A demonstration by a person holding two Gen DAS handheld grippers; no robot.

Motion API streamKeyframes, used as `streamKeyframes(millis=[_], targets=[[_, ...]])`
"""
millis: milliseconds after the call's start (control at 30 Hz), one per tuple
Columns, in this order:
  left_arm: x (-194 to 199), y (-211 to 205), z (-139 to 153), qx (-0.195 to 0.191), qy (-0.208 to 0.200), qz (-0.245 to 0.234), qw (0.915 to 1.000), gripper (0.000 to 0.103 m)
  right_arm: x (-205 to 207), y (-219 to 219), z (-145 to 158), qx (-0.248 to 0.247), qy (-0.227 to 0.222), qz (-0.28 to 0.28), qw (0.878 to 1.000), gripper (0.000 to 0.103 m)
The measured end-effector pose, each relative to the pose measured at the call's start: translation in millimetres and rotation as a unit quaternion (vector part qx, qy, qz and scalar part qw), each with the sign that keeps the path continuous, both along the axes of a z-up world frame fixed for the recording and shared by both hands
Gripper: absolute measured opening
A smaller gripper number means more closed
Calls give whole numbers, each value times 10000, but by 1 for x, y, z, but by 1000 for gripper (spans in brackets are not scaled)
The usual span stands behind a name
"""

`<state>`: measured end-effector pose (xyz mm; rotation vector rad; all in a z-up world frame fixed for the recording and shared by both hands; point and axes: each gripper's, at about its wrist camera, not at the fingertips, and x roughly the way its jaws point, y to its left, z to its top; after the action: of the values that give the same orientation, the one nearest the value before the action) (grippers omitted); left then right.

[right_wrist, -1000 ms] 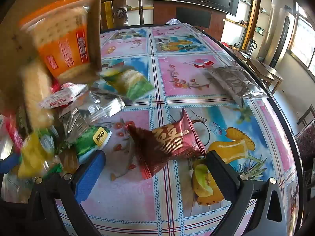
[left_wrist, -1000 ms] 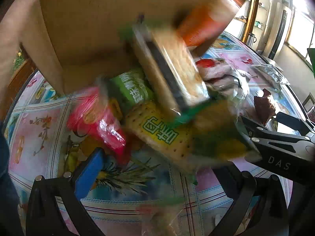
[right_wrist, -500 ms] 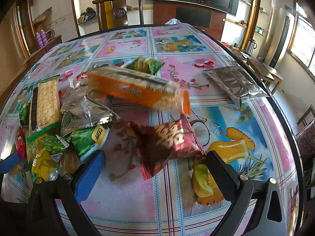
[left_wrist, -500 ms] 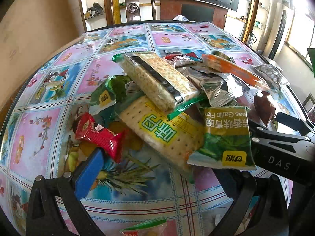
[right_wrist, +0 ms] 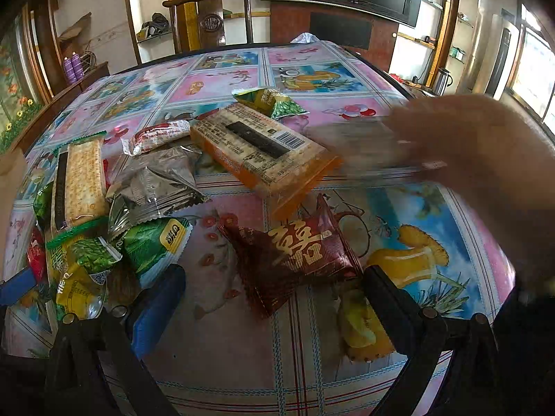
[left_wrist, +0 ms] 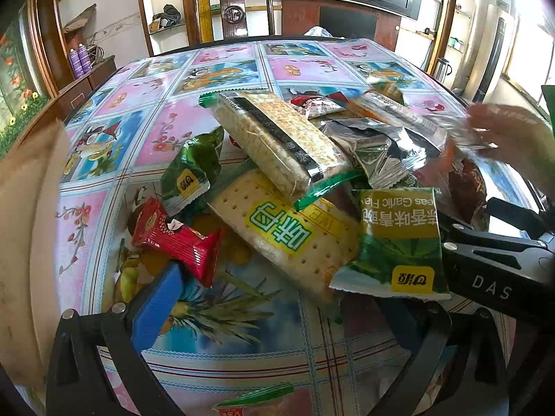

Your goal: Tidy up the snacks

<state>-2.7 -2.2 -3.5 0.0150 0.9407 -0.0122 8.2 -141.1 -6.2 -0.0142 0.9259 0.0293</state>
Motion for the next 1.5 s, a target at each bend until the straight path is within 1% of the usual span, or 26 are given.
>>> streamKeyframes(millis=[933, 1133, 1167, 1333, 1367, 1400, 1433, 1500], targets=[[1, 1, -2, -8, -4, -3, 10000, 103, 1, 0, 0, 4, 4, -4, 10000, 102], [1, 1, 0, -19, 5, 58, 10000, 103, 0, 0, 0, 1, 3, -5, 10000, 102], [1, 1, 0, -23, -54, 58, 10000, 103, 0, 0, 0, 0, 3, -5, 10000, 102], [-1, 4, 3, -25, -80, 96, 9999, 103, 0, 0, 0, 18, 2, 84, 10000, 102], [-1, 4, 2, -58, 268, 68, 9996, 103, 0, 0, 0, 9, 4, 166, 9999, 102], [-1, 3, 3, -60, 314, -24, 9995, 103, 0, 0, 1, 15, 6, 282, 9996, 102], [-4, 0, 5, 47, 391, -109, 9992, 103, -1, -1, 1, 56, 7, 374, 9993, 102], [-12, 0, 9, 16, 475, -290, 9984, 103, -6, -8, 4, 401, -60, 405, 9984, 102]])
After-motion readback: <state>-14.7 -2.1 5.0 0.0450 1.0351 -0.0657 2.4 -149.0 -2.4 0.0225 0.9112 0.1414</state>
